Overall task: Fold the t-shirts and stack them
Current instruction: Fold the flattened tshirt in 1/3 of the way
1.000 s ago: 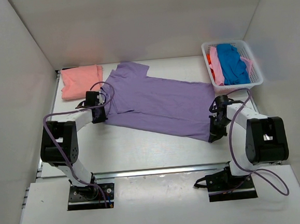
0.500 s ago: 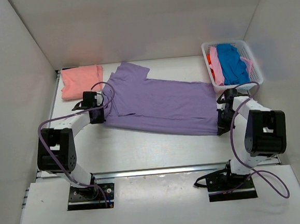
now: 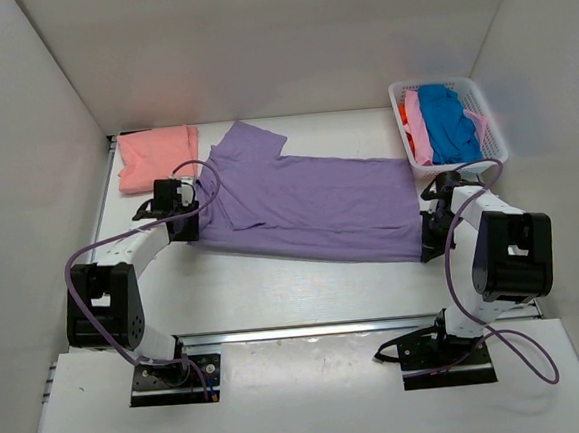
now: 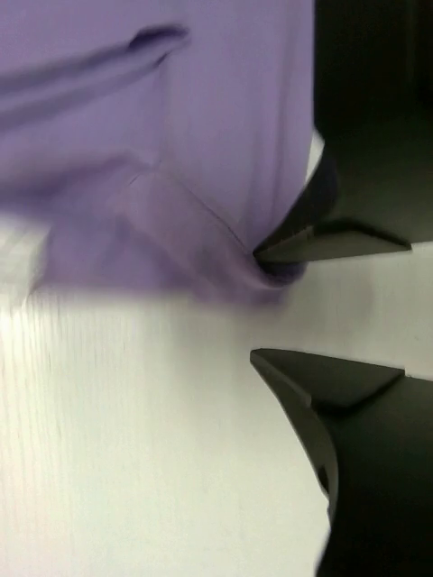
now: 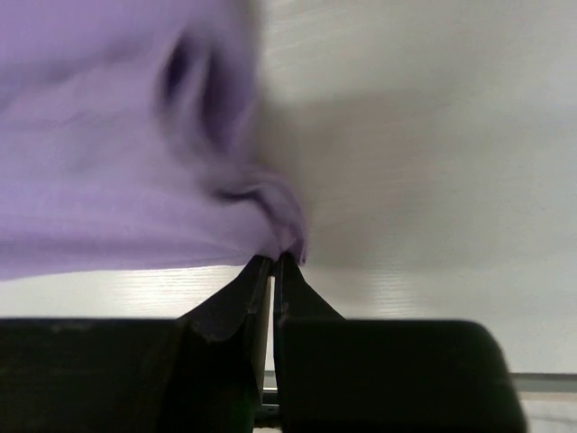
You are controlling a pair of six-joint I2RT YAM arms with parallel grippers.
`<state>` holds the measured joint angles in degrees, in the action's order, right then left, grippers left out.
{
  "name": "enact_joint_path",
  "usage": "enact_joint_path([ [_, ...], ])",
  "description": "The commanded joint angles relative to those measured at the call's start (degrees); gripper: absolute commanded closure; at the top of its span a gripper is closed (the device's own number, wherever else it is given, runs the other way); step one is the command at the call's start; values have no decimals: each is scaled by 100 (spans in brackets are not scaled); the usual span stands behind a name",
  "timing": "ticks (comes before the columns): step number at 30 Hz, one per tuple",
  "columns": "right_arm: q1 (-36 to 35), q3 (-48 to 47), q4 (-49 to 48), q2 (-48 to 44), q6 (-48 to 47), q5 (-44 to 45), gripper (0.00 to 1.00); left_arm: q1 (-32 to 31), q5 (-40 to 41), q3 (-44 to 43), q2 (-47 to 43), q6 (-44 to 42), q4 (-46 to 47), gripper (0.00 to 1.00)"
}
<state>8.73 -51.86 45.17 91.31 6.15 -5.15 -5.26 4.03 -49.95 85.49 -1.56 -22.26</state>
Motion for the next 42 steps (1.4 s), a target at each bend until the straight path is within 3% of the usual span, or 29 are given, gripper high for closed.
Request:
enact_joint_path([
  [1, 164, -123, -78, -26, -176, 567, 100, 148, 739, -85, -200, -239, 20, 43],
  [4, 190, -123, -35, -69, -202, 542, 100, 183, 766, -102, -217, -283, -6, 41],
  [5, 155, -106, -69, -69, -202, 567, 100, 174, 774, -85, -243, -309, 11, 59],
  [8, 155, -105, -96, -69, -185, 559, 99, 139, 801, -58, -270, -345, -6, 100],
  [11, 155, -97, -96, -69, -176, 576, 100, 122, 836, -15, -296, -362, -50, 97],
  [12, 164, -88, -96, -43, -158, 568, 100, 130, 775, -49, -288, -345, -50, 91],
  [13, 190, -88, -87, -69, -184, 567, 100, 174, 722, -110, -314, -301, -120, 77],
  [16, 164, -79, -96, -87, -176, 559, 100, 191, 451, -312, -367, -143, -488, 69],
  [17, 173, -96, -96, -78, -185, 550, 100, 174, 319, -331, -384, -29, -629, 59],
  [20, 129, -79, -96, -69, -150, 602, 100, 192, -25, -331, -569, 217, -805, 52],
  [29, 76, -62, -113, -60, -193, 585, 100, -10, -719, 91, -648, 1342, -806, 49],
  [42, 85, -35, -131, -69, -193, 374, 100, -63, -606, 451, -525, 2099, -419, 54],
])
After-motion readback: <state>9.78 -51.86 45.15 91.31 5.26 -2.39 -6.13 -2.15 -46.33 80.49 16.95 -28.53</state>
